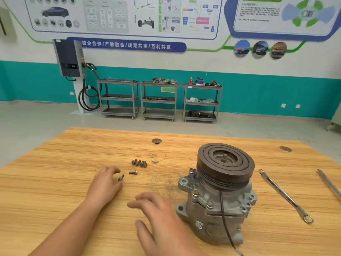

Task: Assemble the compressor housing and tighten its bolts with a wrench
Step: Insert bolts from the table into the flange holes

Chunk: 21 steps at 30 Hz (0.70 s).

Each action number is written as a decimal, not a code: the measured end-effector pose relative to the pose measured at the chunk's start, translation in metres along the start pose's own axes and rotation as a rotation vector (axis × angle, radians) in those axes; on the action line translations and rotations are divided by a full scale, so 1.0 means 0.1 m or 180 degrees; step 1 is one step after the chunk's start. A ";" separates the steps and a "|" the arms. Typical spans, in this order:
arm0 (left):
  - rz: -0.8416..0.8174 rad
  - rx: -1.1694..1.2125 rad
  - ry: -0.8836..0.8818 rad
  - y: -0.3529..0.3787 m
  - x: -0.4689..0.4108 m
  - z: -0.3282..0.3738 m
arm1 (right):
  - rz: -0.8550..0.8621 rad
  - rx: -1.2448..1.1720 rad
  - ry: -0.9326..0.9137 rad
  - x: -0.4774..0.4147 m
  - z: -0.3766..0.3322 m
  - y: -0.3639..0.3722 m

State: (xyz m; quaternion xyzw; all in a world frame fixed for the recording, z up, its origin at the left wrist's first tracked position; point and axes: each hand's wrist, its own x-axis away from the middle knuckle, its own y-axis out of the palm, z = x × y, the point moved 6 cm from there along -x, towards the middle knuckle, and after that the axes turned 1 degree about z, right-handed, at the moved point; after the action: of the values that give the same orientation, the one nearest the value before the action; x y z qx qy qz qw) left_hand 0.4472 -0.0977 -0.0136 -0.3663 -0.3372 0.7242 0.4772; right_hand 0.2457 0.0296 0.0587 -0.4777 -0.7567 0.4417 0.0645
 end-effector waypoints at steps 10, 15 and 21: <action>0.0114 -0.0060 0.0082 0.13 -0.16 0.01 | 0.0314 0.0154 0.1453 -1.51 0.89 0.81; 0.0136 -0.0014 0.0231 0.09 -0.16 -0.01 | 0.0233 0.0564 0.1470 -1.66 1.07 0.84; 0.0418 0.1303 -0.0044 -0.11 -0.03 -0.14 | 0.0215 0.0793 0.1542 -1.54 1.14 0.86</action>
State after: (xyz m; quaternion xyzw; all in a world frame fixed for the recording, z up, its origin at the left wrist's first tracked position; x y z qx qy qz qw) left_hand 0.4645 -0.0951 -0.0111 -0.2780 -0.1617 0.8096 0.4911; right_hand 0.3260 -0.1462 -0.0221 -0.5828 -0.6426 0.4061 0.2871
